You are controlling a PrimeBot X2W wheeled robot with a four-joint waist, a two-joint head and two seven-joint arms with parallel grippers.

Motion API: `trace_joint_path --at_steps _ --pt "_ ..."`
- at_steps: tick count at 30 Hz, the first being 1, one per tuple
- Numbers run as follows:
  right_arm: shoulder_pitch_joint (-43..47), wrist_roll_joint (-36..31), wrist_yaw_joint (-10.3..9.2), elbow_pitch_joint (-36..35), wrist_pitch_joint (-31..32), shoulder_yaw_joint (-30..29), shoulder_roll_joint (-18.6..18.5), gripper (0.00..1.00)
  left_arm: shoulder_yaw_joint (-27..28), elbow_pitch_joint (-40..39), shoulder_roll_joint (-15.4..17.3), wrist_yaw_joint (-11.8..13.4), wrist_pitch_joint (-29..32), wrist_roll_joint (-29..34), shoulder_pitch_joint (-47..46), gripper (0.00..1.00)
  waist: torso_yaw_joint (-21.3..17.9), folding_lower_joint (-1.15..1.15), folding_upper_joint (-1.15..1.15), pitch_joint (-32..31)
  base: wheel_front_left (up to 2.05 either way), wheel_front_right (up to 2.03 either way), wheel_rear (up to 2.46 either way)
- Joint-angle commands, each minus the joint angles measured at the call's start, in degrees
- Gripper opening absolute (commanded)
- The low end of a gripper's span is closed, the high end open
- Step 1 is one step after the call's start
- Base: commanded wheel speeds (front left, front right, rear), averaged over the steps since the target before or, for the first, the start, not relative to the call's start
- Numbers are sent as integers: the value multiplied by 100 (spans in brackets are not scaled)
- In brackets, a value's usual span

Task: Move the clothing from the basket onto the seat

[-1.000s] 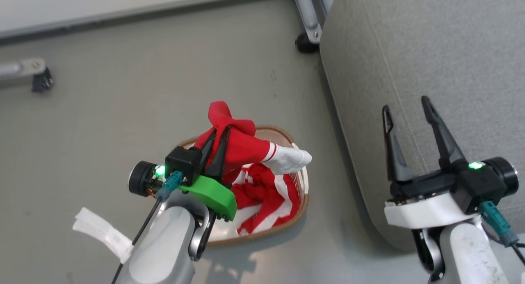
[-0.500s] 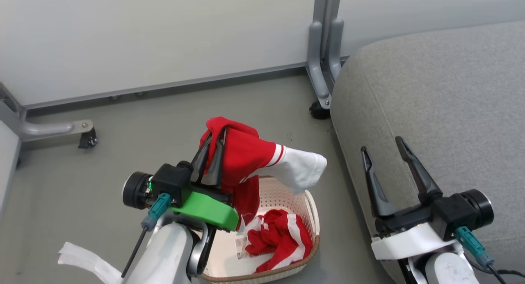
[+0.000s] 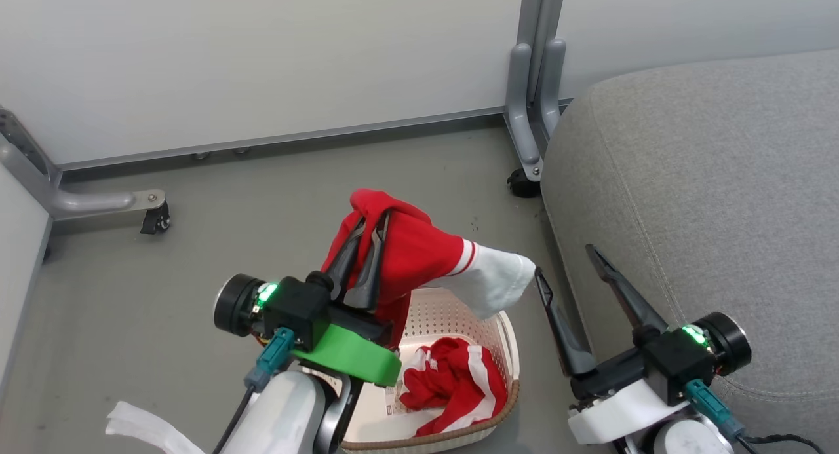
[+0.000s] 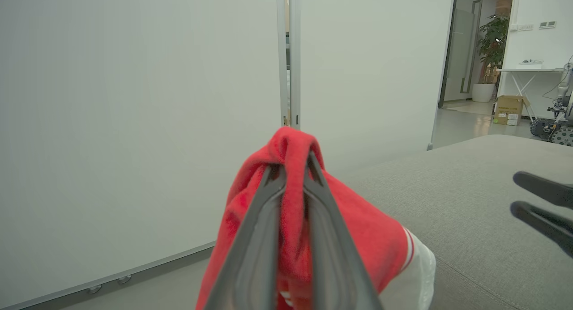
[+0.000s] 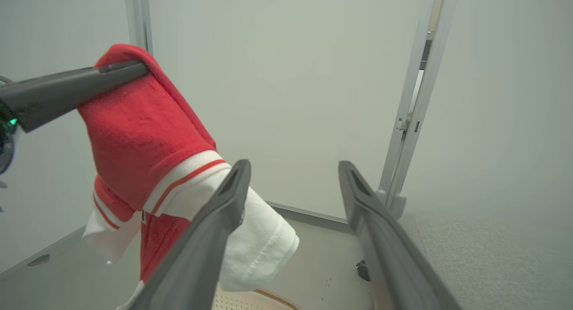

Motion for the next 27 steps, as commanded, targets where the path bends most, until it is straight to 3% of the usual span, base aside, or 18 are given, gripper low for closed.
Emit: trace_joint_path --at_steps 1,9,27 --pt "-95 47 -2 86 -18 134 -95 100 -41 -43 13 -29 -5 37 47 0 3 1 0 10 0 0 0" --pt "-421 -174 -3 413 -18 700 -493 100 -450 -281 8 -136 115 111 -183 0 15 1 0 69 0 0 0" --pt "-610 -64 -3 1042 -18 861 -528 100 -803 -1084 131 -162 560 159 -284 0 68 1 0 199 0 0 0"
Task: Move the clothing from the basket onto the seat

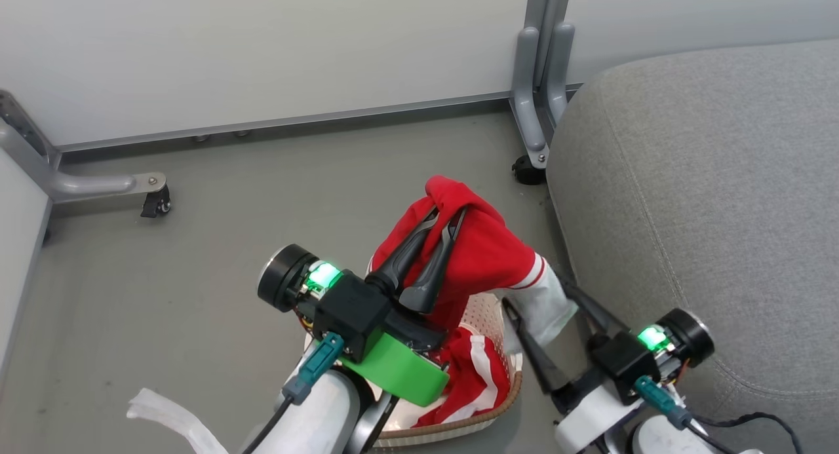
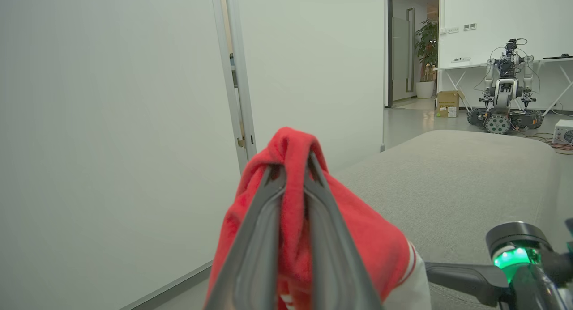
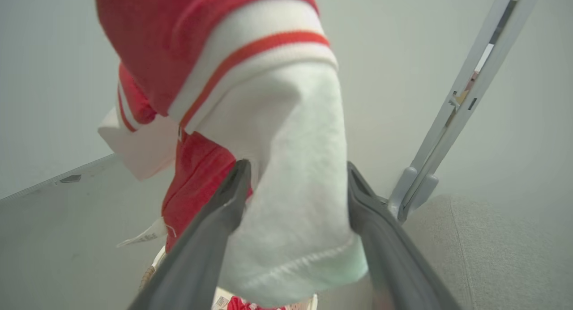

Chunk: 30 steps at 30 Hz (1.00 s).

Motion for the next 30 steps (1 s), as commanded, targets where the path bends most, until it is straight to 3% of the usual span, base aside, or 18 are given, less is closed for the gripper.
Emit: trace_joint_path --at_steps 1,2,22,23,25,30 --pt "-87 62 -5 47 -18 104 -41 28 -11 -30 28 -21 3 13 -76 0 6 0 0 2 0 0 0" --pt "-111 104 -5 44 -18 148 -58 0 -9 -29 37 -21 12 -1 -74 0 7 0 0 7 0 0 0" --pt "-147 508 -5 -52 -18 192 -19 0 104 334 60 215 -180 -83 -157 0 -12 0 0 123 0 0 0" --pt "-143 523 -5 -57 -18 189 -13 0 112 354 54 228 -179 -114 -151 28 -18 0 0 123 0 0 0" --pt "-133 571 -5 -75 -18 187 3 0 93 380 58 240 -185 -106 -164 100 -27 0 0 125 0 0 0" --pt "-88 752 -5 -203 -18 146 74 0 106 439 58 317 -192 -108 -184 100 -40 0 0 121 0 0 0"
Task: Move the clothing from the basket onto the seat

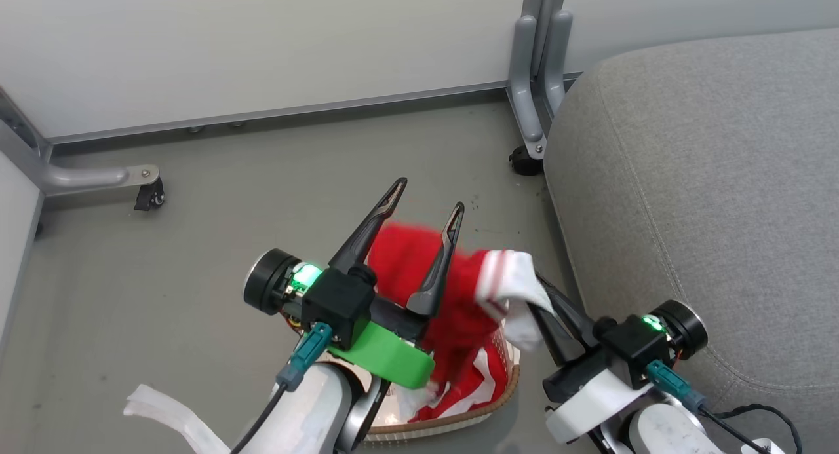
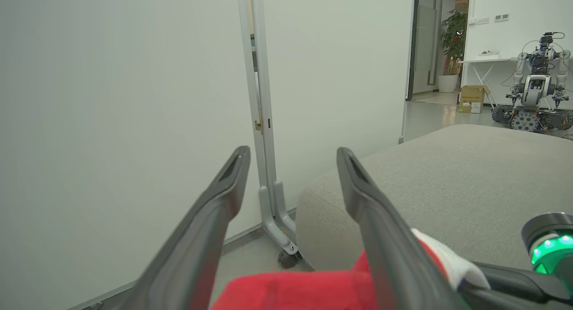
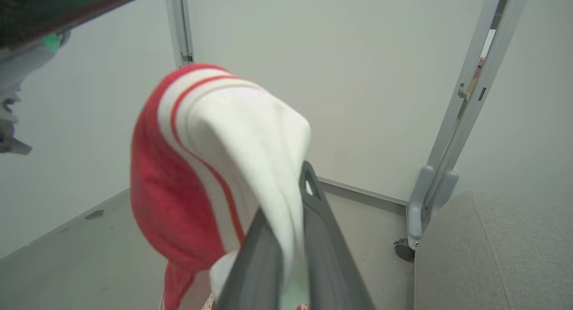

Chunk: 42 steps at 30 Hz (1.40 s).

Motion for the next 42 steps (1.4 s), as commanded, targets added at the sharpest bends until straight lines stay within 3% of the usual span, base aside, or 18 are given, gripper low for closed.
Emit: trace_joint_path --at_steps 1,25,33,42 --pt "21 57 -6 -73 -18 -20 34 0 21 25 34 42 0 10 -109 100 -2 0 0 -3 0 0 0" --pt "-5 186 -6 -299 -18 -154 80 0 -4 191 147 74 30 -213 3 100 -45 0 0 99 0 0 0" --pt "-106 256 -6 -484 -18 -309 198 0 115 364 323 170 -76 -274 248 100 -370 0 0 261 0 0 0" --pt "-39 303 -5 -841 -18 -603 392 0 315 331 573 399 -301 -201 635 100 -994 0 0 561 0 0 0"
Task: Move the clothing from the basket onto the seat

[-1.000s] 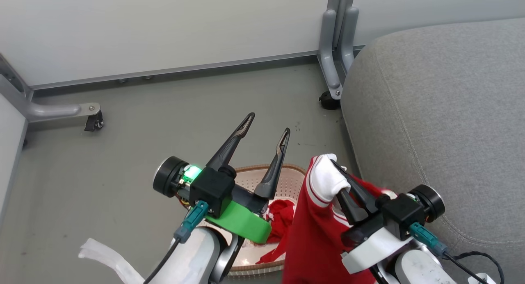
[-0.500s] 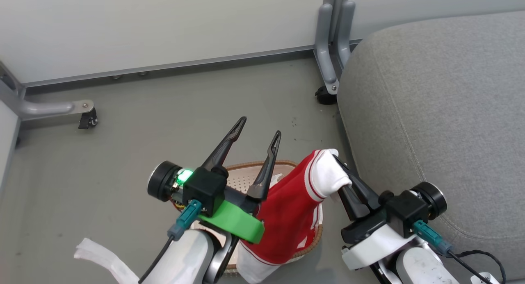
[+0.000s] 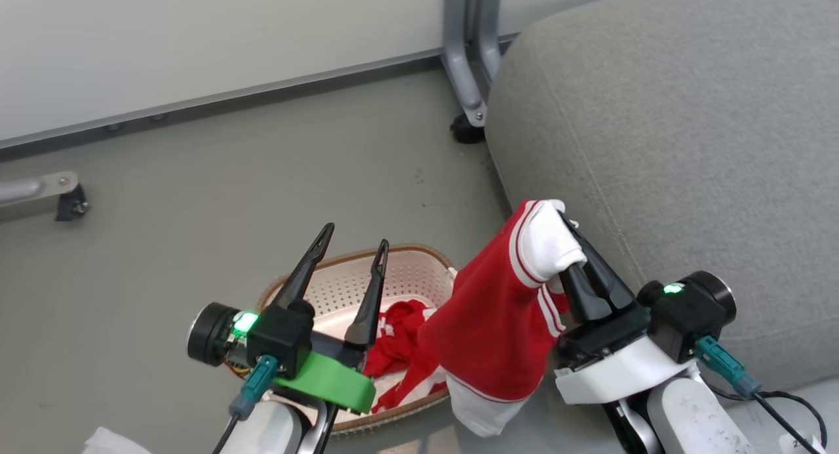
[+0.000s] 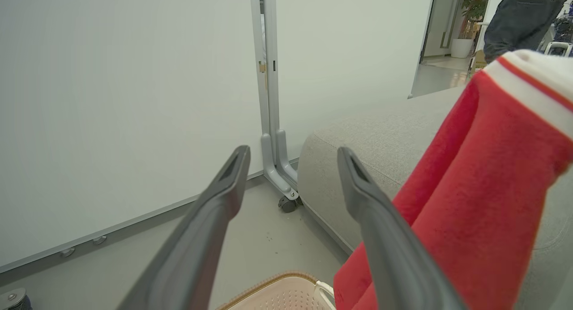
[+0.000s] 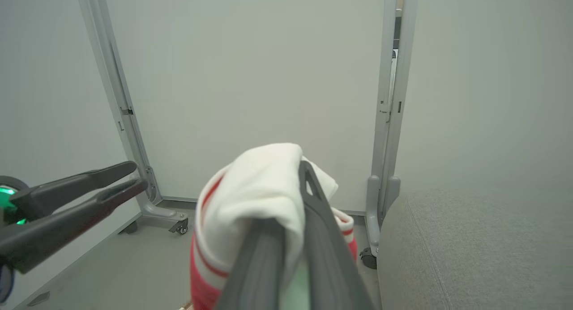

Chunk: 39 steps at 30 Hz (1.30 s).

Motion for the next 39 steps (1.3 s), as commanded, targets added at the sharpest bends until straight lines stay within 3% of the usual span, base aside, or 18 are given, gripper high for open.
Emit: trace_joint_path --at_steps 1,11,22,27,33,39 --pt "-6 -8 -6 -61 -20 -39 47 0 25 -26 62 49 -37 7 123 100 -336 0 0 218 0 0 0" --pt "-7 3 -6 -337 -20 -155 204 0 100 -272 347 68 -102 89 483 100 -1175 0 0 667 0 0 0" --pt "-221 147 -5 -597 -20 -284 277 0 -19 -521 569 -56 176 313 -18 100 -1741 0 0 1255 0 0 0" --pt "-547 453 -5 -733 -20 -523 277 0 -87 -647 636 -101 304 385 -197 100 -1770 0 0 1534 0 0 0" --pt "-1695 725 -4 -1144 -20 -1144 275 0 -137 -915 695 -121 481 465 -403 100 -1682 0 0 2003 0 0 0" --pt "-3284 1224 -3 -1158 -19 -2117 -150 0 -227 -1192 748 -204 756 555 -678 100 -1419 0 0 2589 0 0 0"
